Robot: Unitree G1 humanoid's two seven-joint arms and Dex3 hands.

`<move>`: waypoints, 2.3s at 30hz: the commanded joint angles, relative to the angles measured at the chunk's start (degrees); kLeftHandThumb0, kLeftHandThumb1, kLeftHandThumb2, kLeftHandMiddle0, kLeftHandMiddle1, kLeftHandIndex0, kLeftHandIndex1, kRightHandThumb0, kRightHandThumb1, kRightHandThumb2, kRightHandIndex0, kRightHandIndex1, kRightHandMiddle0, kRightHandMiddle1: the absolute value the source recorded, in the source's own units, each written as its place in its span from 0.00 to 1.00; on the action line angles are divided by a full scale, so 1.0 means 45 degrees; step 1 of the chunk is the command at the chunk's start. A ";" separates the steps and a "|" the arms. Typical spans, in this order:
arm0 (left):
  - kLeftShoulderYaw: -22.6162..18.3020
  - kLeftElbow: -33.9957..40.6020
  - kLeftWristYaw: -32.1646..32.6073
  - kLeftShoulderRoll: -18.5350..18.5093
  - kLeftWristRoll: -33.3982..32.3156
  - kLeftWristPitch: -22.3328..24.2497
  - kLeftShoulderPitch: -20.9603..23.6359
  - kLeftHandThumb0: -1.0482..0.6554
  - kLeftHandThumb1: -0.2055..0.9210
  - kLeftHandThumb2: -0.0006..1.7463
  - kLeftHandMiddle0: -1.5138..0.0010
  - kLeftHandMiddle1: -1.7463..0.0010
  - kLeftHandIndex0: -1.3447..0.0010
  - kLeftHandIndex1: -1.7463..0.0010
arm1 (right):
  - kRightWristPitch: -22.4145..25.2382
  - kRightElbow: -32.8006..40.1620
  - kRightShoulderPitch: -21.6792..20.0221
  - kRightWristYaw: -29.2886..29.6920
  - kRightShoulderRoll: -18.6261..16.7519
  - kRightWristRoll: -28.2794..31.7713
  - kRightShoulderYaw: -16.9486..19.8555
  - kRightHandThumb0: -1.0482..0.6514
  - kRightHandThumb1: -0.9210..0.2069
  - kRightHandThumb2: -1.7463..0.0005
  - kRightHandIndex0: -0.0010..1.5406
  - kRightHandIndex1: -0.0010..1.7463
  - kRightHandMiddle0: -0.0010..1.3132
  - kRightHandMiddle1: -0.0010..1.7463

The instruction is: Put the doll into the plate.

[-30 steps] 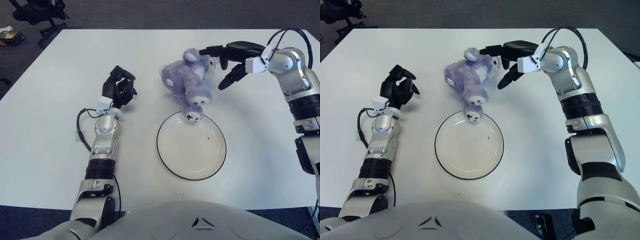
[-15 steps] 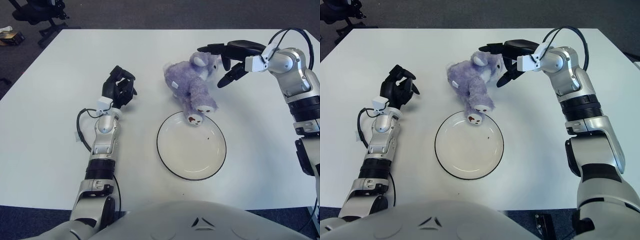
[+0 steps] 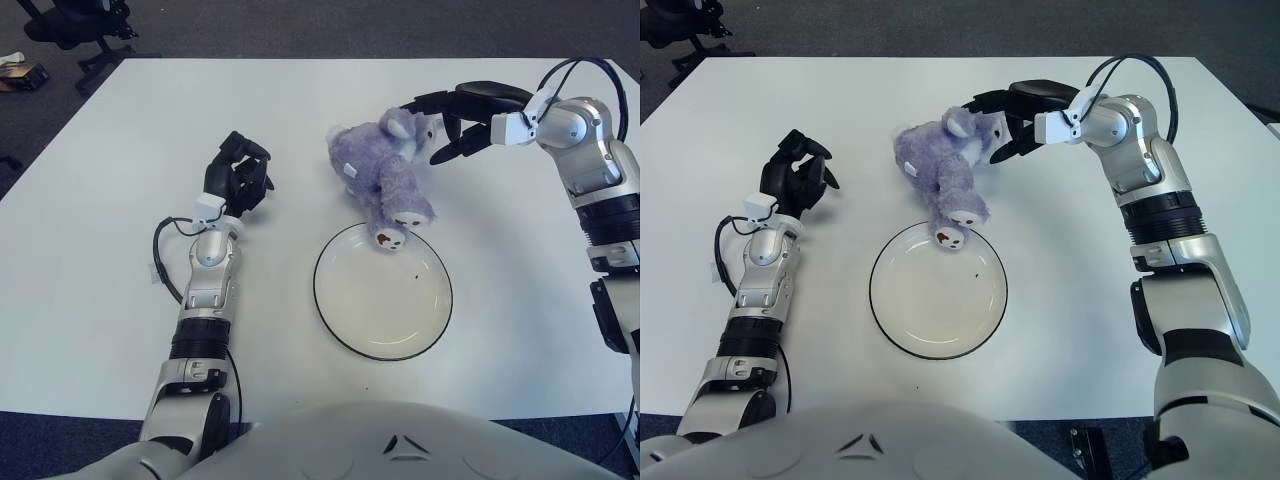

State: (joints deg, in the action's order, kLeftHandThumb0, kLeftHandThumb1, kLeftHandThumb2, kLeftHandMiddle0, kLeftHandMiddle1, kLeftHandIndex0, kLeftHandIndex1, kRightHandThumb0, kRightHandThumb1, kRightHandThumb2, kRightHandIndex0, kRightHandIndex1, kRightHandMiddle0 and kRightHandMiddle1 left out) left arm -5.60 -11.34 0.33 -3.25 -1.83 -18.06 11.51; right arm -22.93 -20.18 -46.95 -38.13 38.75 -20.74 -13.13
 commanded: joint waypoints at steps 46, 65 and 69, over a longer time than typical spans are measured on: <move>-0.0027 -0.0452 -0.0027 0.0196 -0.0094 0.0076 -0.0727 0.46 1.00 0.26 0.39 0.00 0.60 0.00 | -0.0450 -0.0067 0.0196 0.1004 0.0456 -0.0176 0.0470 0.62 0.41 0.35 0.26 0.97 0.32 1.00; -0.0028 -0.0522 -0.0018 0.0218 -0.0096 0.0061 -0.0702 0.46 1.00 0.26 0.40 0.00 0.60 0.00 | 0.0053 0.0687 0.0360 0.2001 0.0617 -0.1492 0.0423 0.27 0.07 0.99 0.30 0.07 0.30 0.11; -0.0022 -0.0500 -0.0015 0.0221 -0.0090 0.0068 -0.0708 0.46 1.00 0.26 0.40 0.00 0.60 0.00 | -0.0042 0.0595 0.0302 0.2470 0.0634 -0.2056 0.0272 0.26 0.08 1.00 0.28 0.02 0.33 0.07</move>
State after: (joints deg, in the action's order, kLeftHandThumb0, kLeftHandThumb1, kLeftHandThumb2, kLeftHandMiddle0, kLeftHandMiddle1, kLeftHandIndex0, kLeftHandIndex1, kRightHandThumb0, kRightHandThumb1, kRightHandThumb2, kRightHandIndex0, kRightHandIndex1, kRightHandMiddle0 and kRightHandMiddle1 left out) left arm -5.70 -11.39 0.11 -3.25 -1.84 -17.93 11.57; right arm -22.89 -17.80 -46.03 -28.63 40.87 -28.21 -11.53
